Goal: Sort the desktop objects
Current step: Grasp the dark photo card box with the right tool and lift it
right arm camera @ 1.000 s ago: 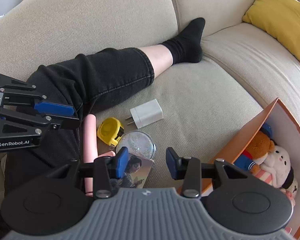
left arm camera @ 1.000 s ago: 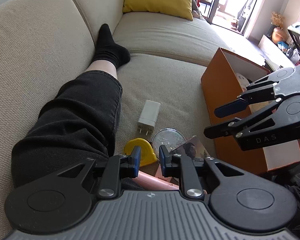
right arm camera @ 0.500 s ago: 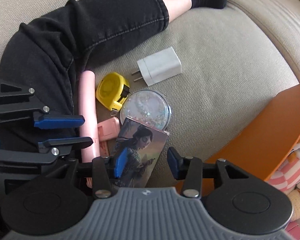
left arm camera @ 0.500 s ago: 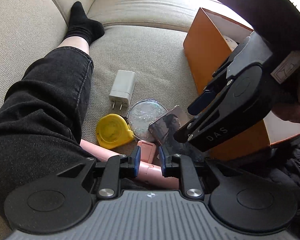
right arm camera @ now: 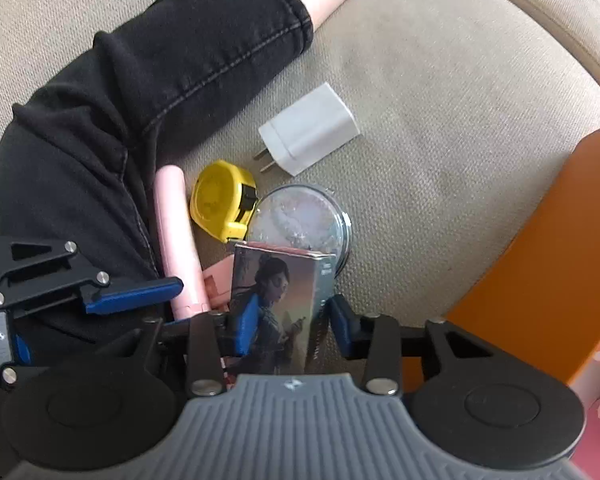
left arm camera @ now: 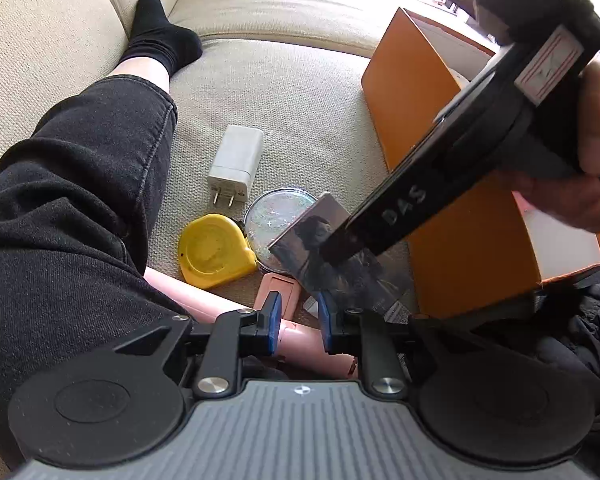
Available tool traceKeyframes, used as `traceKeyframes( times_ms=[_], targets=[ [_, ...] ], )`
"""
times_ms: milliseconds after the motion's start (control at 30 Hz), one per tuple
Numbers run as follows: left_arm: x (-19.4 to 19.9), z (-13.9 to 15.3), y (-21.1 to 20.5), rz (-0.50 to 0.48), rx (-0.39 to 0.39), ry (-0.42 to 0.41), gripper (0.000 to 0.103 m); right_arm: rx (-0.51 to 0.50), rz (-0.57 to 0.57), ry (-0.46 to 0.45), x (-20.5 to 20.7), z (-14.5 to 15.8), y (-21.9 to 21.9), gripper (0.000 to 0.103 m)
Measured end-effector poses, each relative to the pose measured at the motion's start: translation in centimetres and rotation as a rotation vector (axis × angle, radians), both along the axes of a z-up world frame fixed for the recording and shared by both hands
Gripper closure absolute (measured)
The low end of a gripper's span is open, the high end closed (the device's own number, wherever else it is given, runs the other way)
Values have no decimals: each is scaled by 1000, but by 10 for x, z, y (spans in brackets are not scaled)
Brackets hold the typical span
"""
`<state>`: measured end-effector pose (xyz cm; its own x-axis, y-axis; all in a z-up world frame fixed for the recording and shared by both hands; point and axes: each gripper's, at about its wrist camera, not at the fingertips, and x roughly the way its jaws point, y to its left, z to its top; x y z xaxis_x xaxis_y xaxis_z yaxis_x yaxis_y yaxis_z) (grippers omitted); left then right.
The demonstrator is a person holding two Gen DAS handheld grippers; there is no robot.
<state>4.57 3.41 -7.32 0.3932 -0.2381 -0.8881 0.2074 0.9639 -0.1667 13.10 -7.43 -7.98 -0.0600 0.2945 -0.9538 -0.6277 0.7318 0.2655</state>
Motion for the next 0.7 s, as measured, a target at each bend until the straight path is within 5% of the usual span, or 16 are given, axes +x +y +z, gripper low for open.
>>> traceKeyframes(
  times_ms=[167, 267, 433, 700],
  targets=[
    [1, -3, -2, 2, -28, 6, 80, 47, -42, -27, 1, 16, -11, 94],
    [2, -5, -5, 5, -29, 10, 80, 93, -75, 14, 7, 18, -12, 97],
    [6, -11, -8, 20, -18, 26, 80, 15, -31, -54, 2, 4, 1, 89],
    [13, -17, -11, 42, -23, 35, 80, -72, 45, 9, 10, -16, 16, 50]
  ],
)
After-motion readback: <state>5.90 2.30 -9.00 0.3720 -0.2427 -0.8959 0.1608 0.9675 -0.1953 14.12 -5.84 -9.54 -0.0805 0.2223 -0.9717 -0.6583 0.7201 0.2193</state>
